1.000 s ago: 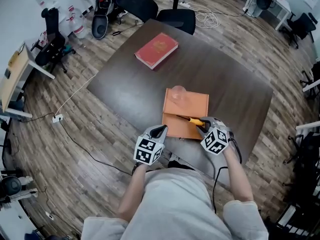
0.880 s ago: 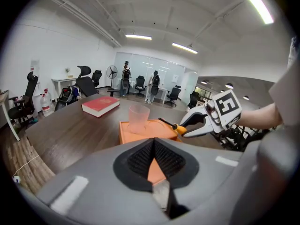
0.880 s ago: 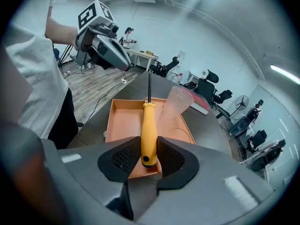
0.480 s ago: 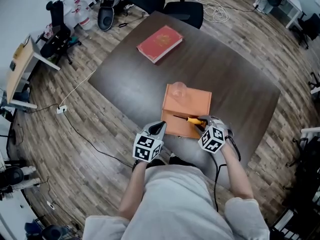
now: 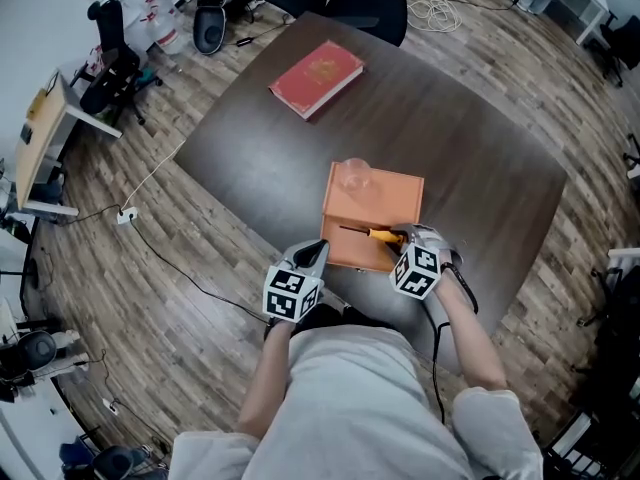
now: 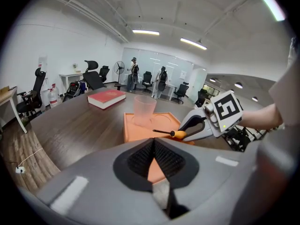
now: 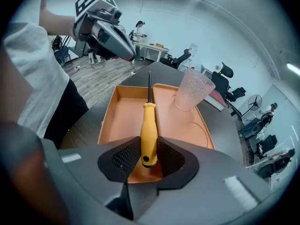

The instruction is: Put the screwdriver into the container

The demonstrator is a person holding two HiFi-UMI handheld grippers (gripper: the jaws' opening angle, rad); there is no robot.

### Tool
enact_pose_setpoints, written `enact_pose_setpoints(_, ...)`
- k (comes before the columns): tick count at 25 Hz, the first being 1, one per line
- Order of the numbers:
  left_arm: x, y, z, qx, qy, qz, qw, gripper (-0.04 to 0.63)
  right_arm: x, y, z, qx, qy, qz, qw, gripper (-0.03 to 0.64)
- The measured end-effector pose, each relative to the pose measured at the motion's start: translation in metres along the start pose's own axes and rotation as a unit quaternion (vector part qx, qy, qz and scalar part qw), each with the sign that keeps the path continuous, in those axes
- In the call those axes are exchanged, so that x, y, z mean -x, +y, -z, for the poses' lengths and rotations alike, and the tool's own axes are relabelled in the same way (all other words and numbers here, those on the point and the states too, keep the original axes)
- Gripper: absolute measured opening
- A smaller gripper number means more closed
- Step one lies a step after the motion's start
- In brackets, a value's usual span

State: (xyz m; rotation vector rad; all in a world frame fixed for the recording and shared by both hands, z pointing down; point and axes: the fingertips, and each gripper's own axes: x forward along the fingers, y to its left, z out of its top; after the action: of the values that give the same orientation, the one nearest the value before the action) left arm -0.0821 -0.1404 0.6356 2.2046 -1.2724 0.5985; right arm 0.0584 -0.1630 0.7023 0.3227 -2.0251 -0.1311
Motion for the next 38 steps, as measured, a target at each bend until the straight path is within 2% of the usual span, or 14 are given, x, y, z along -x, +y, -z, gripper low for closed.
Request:
enact_pose_setpoints(4,-0.001,0.001,0.002,0.0,0.007,-0.002,1.0,0.052,-0.005,0.001,0.002,0.017,0.013,0.003,1.0,0.109)
enact_pose_setpoints(12,-0.006,0.011,0.011,0.018,0.017,-0.006,0.9997,0.052,-0.022,0.011,0.005,0.008,0.047,-0.015,0.999,0.109)
enact_pose_setpoints(20,-0.002,0.014,0.017,0.026,0.021,-0.014,0.9994,0.052,-0.033,0.022,0.01,0.03,0.07,-0.03,0.997,0.109)
enact_pose_setpoints(30,0.007,0.021,0.021,0.035,0.013,-0.023,0.9991,0.052,-0.055,0.04,0.026,0.027,0.118,-0.058,0.991,0.109)
enact_pose_setpoints(38,0.015,0.019,0.024,0.032,0.007,-0.024,0.9992,0.052,-0.062,0.041,0.027,0.016,0.132,-0.058,0.989,0.109)
